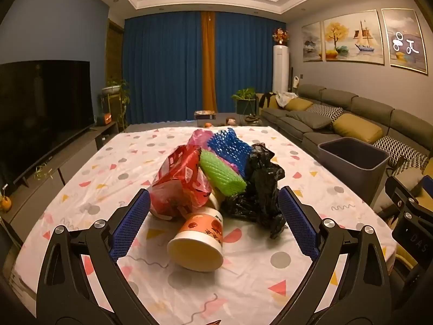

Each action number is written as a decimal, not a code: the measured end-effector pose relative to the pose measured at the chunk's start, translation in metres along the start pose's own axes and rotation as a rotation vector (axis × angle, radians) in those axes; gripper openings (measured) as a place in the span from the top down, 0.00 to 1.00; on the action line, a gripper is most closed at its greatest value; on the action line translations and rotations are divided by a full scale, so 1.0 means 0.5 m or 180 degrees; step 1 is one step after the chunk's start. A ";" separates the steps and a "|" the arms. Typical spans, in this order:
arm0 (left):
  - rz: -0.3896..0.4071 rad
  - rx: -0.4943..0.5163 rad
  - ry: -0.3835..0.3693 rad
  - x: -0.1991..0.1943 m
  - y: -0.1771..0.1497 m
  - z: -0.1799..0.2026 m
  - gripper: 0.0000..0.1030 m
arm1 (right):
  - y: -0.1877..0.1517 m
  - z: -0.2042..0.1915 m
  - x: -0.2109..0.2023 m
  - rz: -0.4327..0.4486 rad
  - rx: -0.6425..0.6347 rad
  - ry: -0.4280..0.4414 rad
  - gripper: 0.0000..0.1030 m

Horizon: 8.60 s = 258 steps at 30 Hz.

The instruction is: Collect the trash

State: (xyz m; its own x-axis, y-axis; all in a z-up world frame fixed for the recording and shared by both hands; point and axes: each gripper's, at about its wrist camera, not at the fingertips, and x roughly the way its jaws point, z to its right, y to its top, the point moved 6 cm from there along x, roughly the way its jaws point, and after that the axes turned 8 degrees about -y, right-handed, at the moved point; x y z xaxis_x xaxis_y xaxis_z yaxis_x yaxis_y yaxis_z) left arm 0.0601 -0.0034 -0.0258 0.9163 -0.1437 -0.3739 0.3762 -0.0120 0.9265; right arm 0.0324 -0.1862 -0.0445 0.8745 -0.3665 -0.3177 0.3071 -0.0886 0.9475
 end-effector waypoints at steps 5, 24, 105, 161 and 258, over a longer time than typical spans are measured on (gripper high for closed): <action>-0.0001 -0.0002 -0.0003 -0.004 -0.002 -0.003 0.09 | 0.000 0.000 0.001 -0.0002 -0.0002 0.0002 0.05; -0.0008 0.0005 -0.0005 0.002 -0.009 0.001 0.09 | 0.001 0.003 0.000 -0.0005 0.0000 -0.0002 0.05; -0.0116 -0.0275 0.0166 0.018 -0.046 -0.134 0.28 | -0.017 -0.086 0.034 -0.0078 -0.0192 0.0400 0.05; -0.0070 -0.0499 -0.0311 0.081 0.026 -0.194 0.95 | -0.029 -0.255 0.106 -0.0399 -0.0424 0.1213 0.97; -0.0662 -0.0065 -0.2135 0.573 0.084 0.550 0.94 | 0.178 0.240 0.503 0.0072 0.0158 -0.0253 0.97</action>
State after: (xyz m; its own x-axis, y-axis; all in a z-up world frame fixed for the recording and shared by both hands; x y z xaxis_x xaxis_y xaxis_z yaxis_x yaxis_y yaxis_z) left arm 0.3006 -0.3174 -0.0823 0.5449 -0.7199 -0.4300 0.5429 -0.0879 0.8352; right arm 0.2343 -0.3974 -0.0359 0.8478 -0.4410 -0.2944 0.2671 -0.1246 0.9556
